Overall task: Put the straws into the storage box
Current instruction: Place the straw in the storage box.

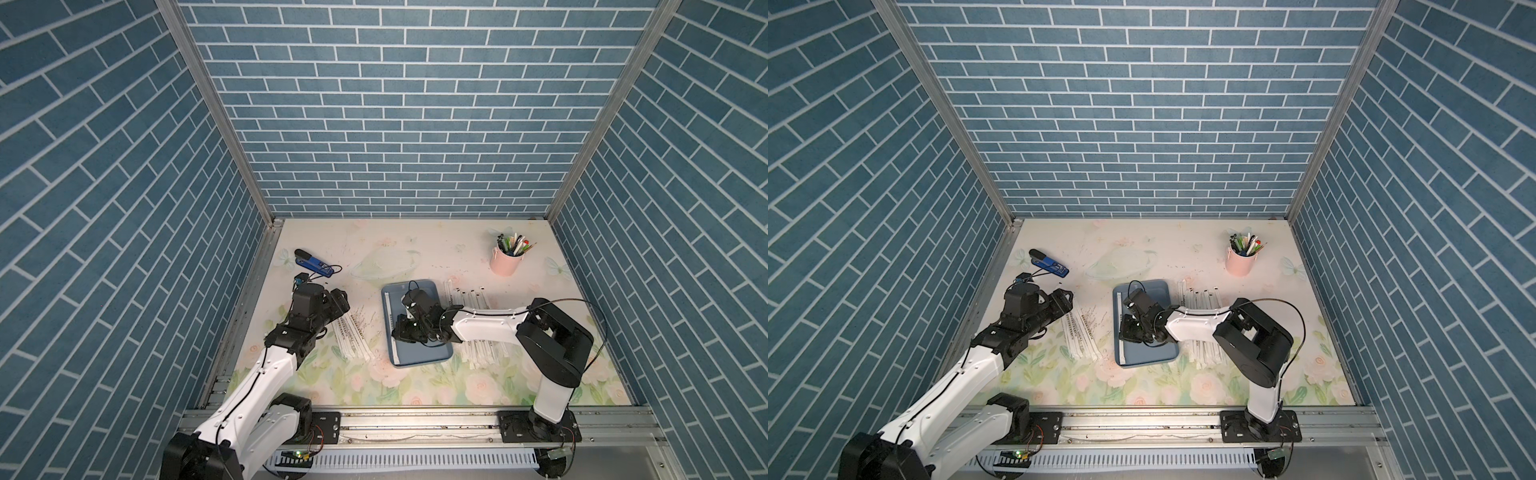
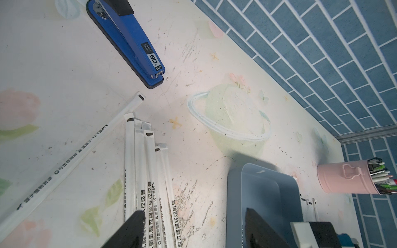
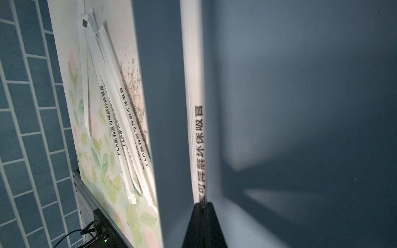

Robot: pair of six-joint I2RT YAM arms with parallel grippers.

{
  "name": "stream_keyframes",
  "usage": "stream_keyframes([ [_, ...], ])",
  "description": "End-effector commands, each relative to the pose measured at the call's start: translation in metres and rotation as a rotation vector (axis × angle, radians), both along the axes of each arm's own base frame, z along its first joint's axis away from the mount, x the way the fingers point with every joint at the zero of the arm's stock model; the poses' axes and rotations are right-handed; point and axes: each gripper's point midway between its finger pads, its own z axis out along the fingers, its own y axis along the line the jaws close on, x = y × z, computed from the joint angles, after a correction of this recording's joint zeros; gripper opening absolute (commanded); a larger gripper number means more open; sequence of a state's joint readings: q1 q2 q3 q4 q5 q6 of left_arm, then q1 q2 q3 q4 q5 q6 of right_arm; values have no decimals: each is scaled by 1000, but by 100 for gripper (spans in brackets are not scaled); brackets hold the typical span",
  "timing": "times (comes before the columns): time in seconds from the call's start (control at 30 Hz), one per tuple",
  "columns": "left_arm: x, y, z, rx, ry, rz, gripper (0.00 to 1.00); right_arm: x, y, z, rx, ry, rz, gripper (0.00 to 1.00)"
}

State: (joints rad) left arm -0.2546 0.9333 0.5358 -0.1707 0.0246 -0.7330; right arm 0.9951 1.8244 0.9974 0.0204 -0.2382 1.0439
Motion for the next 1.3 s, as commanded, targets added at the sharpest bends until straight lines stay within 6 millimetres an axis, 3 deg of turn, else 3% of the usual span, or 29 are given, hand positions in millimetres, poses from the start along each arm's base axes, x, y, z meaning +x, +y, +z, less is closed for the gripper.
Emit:
stream_keyframes([
  [0.0, 1, 2, -2, 9, 7, 8, 74, -6, 0, -11, -40, 50, 9, 0],
  [0.17, 0, -3, -6, 3, 20, -4, 71, -4, -3, -17, -79, 58, 6, 0],
  [0.3, 0, -5, -10, 6, 32, -9, 67, -6, -6, -24, -92, 79, 4, 6],
  [0.47, -3, -7, -15, 8, 41, -5, 64, -4, -9, -23, -90, 76, -3, 14],
  [0.7, -2, -11, -16, -3, 36, -10, 64, -2, -9, -21, -86, 73, 0, 17],
  [1.07, -11, -21, -30, 13, 91, -15, 50, 24, -20, 25, -126, -88, 54, 36],
  [1.27, -19, -28, -51, 80, 181, 9, 43, 38, -29, 53, -150, -221, 49, 37],
])
